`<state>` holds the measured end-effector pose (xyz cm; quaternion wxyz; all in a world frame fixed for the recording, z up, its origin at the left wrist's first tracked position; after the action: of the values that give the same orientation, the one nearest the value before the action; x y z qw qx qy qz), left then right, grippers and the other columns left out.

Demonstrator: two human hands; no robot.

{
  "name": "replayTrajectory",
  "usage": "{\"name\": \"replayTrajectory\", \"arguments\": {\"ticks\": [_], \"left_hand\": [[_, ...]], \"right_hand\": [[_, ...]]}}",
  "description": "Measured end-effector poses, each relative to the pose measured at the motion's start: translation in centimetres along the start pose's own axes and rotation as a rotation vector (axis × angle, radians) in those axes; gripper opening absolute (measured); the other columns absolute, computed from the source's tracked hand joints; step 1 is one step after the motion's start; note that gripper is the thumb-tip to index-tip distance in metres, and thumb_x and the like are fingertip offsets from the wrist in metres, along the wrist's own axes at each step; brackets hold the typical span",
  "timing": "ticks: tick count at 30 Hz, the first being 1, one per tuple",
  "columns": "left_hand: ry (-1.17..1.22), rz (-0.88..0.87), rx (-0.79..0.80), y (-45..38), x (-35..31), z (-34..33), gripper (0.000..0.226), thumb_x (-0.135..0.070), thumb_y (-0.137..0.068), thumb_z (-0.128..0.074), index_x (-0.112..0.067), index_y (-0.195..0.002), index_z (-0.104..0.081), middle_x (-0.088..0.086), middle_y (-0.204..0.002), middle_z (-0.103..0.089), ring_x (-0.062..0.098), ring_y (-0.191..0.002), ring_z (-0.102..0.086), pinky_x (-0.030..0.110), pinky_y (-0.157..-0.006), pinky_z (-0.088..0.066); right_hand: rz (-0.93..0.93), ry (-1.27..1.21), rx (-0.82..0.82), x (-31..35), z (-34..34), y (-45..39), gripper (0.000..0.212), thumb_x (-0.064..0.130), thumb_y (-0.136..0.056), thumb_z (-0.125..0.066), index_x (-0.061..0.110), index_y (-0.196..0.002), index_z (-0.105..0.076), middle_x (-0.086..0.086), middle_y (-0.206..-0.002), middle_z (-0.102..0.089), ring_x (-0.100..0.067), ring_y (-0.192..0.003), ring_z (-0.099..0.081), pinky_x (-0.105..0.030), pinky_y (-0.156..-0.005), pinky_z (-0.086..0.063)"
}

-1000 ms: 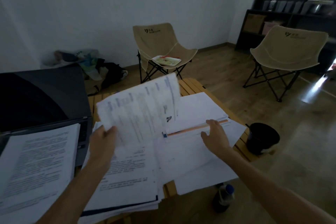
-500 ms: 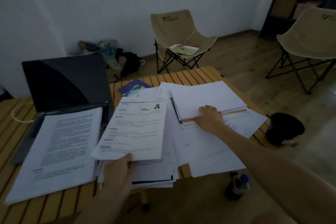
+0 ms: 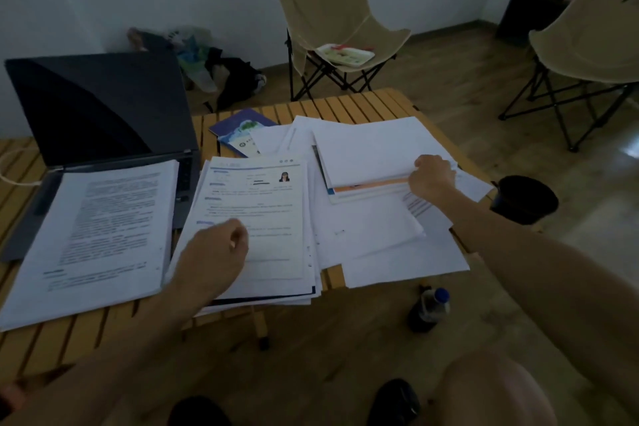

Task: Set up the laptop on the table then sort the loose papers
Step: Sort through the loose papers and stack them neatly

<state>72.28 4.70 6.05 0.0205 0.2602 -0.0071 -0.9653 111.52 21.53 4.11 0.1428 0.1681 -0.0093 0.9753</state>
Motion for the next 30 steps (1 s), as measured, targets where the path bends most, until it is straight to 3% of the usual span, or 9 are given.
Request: {"name": "replayTrajectory", "arguments": {"ticks": [2, 5, 7, 13, 20, 23, 26, 30], "left_hand": [[-0.076, -0.053, -0.089, -2.7, -0.3, -1.2, 0.03, -0.027, -0.097, -0.054, -0.017, -0.125, -0.059, 0.007, -0.13, -0.06, 0.027, -0.119, -0.054, 0.043, -0.104, -0.041], [-0.151, -0.02, 0.025, -4.9, 0.4, -4.5, 0.051, -0.034, -0.1, -0.047, -0.013, -0.146, -0.041, 0.009, -0.156, -0.034, 0.027, -0.142, -0.03, 0.042, -0.119, -0.021], [-0.258, -0.042, 0.054, -5.0, 0.3, -5.8, 0.052, -0.038, -0.101, -0.04, -0.015, -0.148, -0.037, 0.007, -0.158, -0.03, 0.026, -0.144, -0.026, 0.043, -0.119, -0.019], [-0.314, -0.06, 0.032, -5.5, -0.7, -5.5, 0.046, -0.038, -0.099, -0.043, -0.015, -0.138, -0.046, 0.005, -0.145, -0.043, 0.026, -0.132, -0.038, 0.043, -0.11, -0.032], [-0.36, -0.042, 0.062, -5.4, -1.1, -5.9, 0.045, -0.038, -0.1, -0.039, -0.013, -0.137, -0.044, 0.008, -0.147, -0.041, 0.026, -0.131, -0.038, 0.043, -0.108, -0.035], [-0.355, -0.037, 0.064, -5.3, -1.0, -6.0, 0.046, -0.039, -0.1, -0.038, -0.013, -0.138, -0.043, 0.008, -0.148, -0.039, 0.026, -0.133, -0.037, 0.044, -0.11, -0.034], [-0.34, -0.04, 0.058, -5.1, -1.2, -5.9, 0.047, -0.039, -0.1, -0.039, -0.013, -0.138, -0.044, 0.008, -0.148, -0.04, 0.027, -0.134, -0.037, 0.046, -0.11, -0.034], [-0.331, -0.05, 0.037, -4.8, -1.1, -5.6, 0.047, -0.041, -0.099, -0.039, -0.015, -0.138, -0.044, 0.006, -0.148, -0.039, 0.026, -0.135, -0.036, 0.046, -0.111, -0.032]], "right_hand": [[-0.084, 0.007, -0.011, -1.4, 0.0, -0.8, 0.045, 0.031, -0.096, -0.052, 0.003, -0.131, -0.05, -0.021, -0.138, -0.048, -0.039, -0.13, -0.041, -0.05, -0.106, -0.04], [-0.189, -0.009, -0.011, -3.0, -0.2, -2.5, 0.069, 0.053, -0.091, -0.056, 0.004, -0.137, -0.045, -0.02, -0.141, -0.046, -0.039, -0.132, -0.041, -0.049, -0.108, -0.036], [-0.213, -0.005, -0.029, -3.4, -0.2, -3.5, 0.075, 0.059, -0.086, -0.061, 0.004, -0.135, -0.047, -0.019, -0.141, -0.047, -0.038, -0.131, -0.042, -0.049, -0.108, -0.037], [-0.274, -0.021, -0.001, -3.6, 0.1, -5.7, 0.103, 0.071, -0.069, -0.073, 0.007, -0.143, -0.04, -0.018, -0.148, -0.04, -0.037, -0.136, -0.038, -0.051, -0.111, -0.036], [-0.175, 0.206, -0.162, -2.7, 1.3, -5.2, 0.06, 0.052, -0.082, -0.072, 0.011, -0.123, -0.056, -0.014, -0.13, -0.055, -0.034, -0.122, -0.049, -0.049, -0.102, -0.04], [-0.089, 0.307, -0.212, -1.9, 2.5, -4.0, 0.035, 0.025, -0.089, -0.068, 0.01, -0.119, -0.059, -0.015, -0.126, -0.056, -0.033, -0.117, -0.052, -0.045, -0.097, -0.044], [0.065, 0.148, -0.103, -1.4, 3.6, -3.8, 0.038, 0.002, -0.091, -0.057, 0.006, -0.129, -0.055, -0.017, -0.126, -0.055, -0.034, -0.112, -0.057, -0.039, -0.086, -0.053], [0.059, -0.095, 0.028, -1.6, 6.0, -3.6, 0.015, 0.016, -0.096, -0.057, 0.004, -0.098, -0.067, -0.013, -0.097, -0.072, -0.024, -0.083, -0.071, -0.031, -0.069, -0.056]]}}
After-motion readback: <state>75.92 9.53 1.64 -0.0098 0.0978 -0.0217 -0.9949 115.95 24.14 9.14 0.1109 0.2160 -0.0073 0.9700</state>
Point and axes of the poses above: each hand's wrist, its own y-axis away from the middle knuckle, its own z-axis out of the back of the hand, x = y × z, the point moved 4 cm from there along -y, towards the middle knuckle
